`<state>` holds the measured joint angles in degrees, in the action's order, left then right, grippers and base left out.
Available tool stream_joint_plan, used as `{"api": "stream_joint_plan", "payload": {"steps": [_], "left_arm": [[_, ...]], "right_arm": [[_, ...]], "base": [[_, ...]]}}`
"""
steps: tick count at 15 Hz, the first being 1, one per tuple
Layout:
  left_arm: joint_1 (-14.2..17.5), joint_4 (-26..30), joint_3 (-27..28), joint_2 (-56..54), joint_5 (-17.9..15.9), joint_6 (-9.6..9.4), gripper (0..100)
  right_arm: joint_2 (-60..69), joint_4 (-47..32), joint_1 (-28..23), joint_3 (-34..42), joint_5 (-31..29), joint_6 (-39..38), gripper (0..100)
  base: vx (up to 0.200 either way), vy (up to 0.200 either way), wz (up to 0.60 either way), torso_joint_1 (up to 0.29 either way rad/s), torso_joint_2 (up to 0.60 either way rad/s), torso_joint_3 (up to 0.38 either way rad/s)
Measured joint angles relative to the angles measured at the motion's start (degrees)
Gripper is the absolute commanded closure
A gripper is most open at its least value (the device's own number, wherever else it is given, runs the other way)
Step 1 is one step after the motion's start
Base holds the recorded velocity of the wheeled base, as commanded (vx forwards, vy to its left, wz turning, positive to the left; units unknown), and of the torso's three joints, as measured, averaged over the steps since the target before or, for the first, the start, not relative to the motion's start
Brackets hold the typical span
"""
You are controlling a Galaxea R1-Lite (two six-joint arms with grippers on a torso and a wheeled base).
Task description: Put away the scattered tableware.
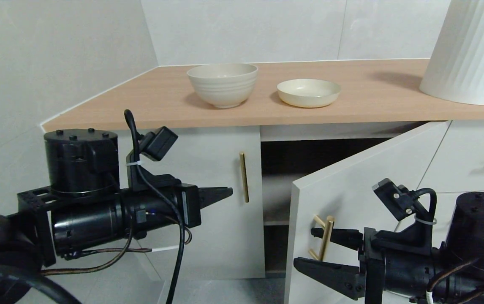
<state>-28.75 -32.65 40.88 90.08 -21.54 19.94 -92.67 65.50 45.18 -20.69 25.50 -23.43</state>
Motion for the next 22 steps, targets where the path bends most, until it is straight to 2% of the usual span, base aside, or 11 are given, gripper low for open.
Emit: {"api": "stream_joint_plan", "payload": {"steps": [3, 5, 10, 13, 18, 22], "left_arm": [[-0.4, -5.3, -0.1, 3.1, 4.0, -0.07, 100], [-1.3, -9.1, -0.7, 6.3, 3.3, -0.27, 100], [-8.4, -28.4, -1.9, 18.0, 2.5, -0.33, 100], [-10.6, -35.7, -2.5, 22.8, 2.2, -0.11, 100], [-13.0, -38.5, -3.2, 25.8, 1.7, -0.07, 100], [-13.3, -38.5, -1.4, 27.1, 2.0, -0.02, 100]], "right_arm": [[-0.5, 0.2, 0.0, 0.0, 0.0, 0.1, 0], [-0.6, 0.1, 0.0, 0.0, 0.0, 0.3, 0], [-0.7, -0.1, -0.1, 0.1, -0.2, 0.4, 0], [-0.5, -0.1, -0.3, 0.2, -0.3, 0.5, 0], [0.2, -0.5, -2.3, 0.4, -0.8, 1.5, 0], [0.9, -0.1, -5.0, 2.2, -1.8, 2.1, 0]], "base": [[0.000, 0.000, 0.00, 0.000, 0.00, 0.000], [0.000, 0.000, 0.00, 0.000, 0.00, 0.000], [0.000, 0.000, 0.00, 0.000, 0.00, 0.000], [0.000, 0.000, 0.00, 0.000, 0.00, 0.000], [0.000, 0.000, 0.00, 0.000, 0.00, 0.000], [0.000, 0.000, 0.00, 0.000, 0.00, 0.000]]}}
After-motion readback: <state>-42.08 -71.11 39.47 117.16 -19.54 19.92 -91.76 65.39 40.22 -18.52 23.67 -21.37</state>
